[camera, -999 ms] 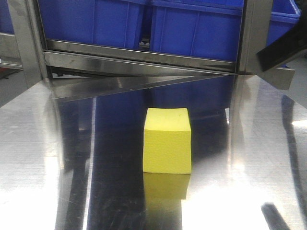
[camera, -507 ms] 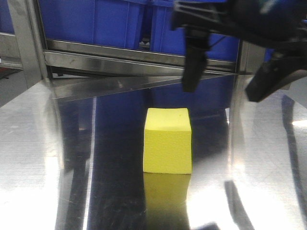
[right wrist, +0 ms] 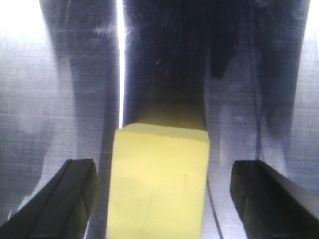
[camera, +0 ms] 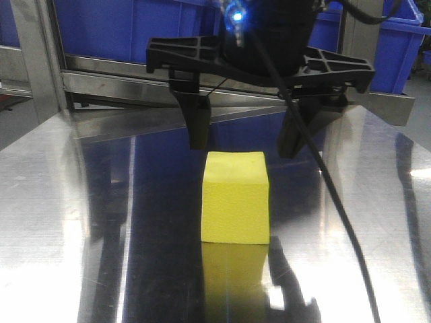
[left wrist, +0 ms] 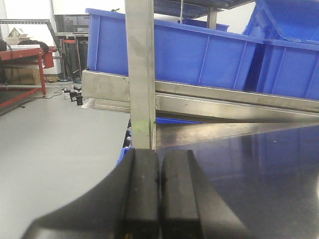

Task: Place yellow foam block on left shelf second layer
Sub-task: 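Lower the open right gripper over the yellow foam cube, then close the right gripper around the yellow foam cube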

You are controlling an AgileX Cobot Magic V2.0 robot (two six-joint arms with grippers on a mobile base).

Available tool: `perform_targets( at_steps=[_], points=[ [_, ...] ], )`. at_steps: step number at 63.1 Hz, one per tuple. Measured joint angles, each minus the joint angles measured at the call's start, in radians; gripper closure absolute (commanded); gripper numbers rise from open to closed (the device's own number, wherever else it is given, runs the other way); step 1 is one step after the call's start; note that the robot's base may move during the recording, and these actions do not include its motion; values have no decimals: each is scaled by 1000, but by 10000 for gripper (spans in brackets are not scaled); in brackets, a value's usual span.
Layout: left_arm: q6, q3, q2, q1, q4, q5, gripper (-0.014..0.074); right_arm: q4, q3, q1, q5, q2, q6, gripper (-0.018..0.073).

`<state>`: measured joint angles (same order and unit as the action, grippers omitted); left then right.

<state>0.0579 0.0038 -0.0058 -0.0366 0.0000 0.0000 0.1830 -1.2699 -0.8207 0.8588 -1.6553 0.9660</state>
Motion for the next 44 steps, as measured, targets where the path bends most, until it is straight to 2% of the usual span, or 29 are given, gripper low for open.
perform_targets(
  at_steps=[44],
  points=[
    [0,0,0,0,0,0,472,13,-24,-18,8,-103,0,-73]
  ],
)
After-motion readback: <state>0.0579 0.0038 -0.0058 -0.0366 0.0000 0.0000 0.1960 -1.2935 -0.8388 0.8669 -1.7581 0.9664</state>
